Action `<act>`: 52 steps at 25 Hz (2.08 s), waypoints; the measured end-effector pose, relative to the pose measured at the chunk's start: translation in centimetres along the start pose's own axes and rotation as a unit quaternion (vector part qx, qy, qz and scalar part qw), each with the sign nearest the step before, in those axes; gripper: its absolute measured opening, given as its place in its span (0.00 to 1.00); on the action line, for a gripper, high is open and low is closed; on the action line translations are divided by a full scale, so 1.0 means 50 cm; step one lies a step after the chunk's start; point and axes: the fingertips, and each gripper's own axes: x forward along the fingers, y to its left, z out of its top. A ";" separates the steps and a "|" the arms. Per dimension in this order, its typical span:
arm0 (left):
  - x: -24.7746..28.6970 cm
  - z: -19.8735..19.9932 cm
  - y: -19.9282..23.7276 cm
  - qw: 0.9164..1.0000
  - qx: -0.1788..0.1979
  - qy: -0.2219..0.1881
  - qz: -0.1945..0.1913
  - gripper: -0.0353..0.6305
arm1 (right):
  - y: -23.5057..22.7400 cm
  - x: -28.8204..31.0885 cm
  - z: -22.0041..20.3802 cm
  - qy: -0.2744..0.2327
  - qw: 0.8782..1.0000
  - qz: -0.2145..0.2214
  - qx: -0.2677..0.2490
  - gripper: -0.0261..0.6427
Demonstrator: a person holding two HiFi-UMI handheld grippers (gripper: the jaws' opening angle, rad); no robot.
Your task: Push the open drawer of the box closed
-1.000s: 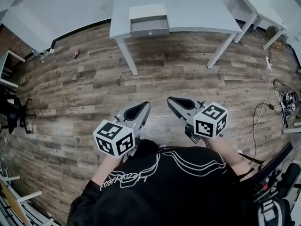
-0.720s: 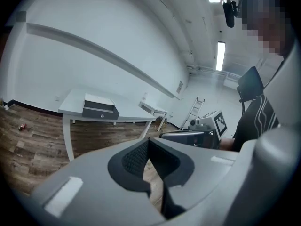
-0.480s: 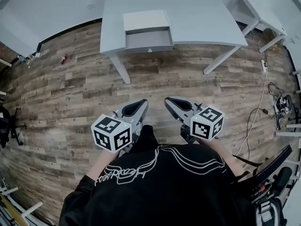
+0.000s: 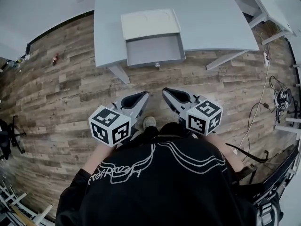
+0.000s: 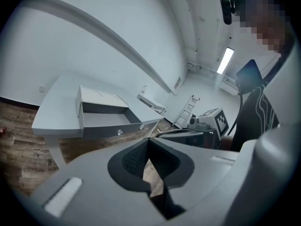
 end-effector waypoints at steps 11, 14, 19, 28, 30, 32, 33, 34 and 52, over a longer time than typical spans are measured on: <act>0.064 -0.013 0.077 0.999 -0.034 0.040 0.005 0.06 | -0.119 0.089 -0.017 0.037 0.998 -0.044 -0.026 0.14; 0.068 -0.005 0.107 0.998 -0.036 0.051 0.018 0.07 | -0.163 0.120 -0.017 0.054 0.997 -0.056 -0.030 0.14; 0.078 0.007 0.146 0.997 -0.048 0.051 0.038 0.07 | -0.208 0.164 -0.024 0.079 0.994 -0.072 -0.019 0.15; 0.066 0.019 0.184 0.996 -0.053 0.041 0.053 0.06 | -0.217 0.193 -0.029 0.088 0.993 -0.078 -0.014 0.16; 0.065 0.018 0.186 0.996 -0.053 0.040 0.056 0.06 | -0.220 0.192 -0.029 0.083 0.993 -0.084 -0.010 0.15; 0.062 0.019 0.188 0.996 -0.055 0.034 0.060 0.06 | -0.223 0.189 -0.028 0.080 0.993 -0.088 -0.007 0.15; 0.060 0.020 0.188 0.996 -0.056 0.032 0.061 0.06 | -0.223 0.187 -0.027 0.078 0.993 -0.089 -0.006 0.15; 0.059 0.020 0.189 0.996 -0.056 0.032 0.061 0.06 | -0.223 0.185 -0.025 0.076 0.993 -0.090 -0.007 0.15; 0.034 0.053 0.255 0.993 -0.085 0.000 0.084 0.06 | -0.291 0.252 0.067 0.062 0.991 -0.115 -0.016 0.15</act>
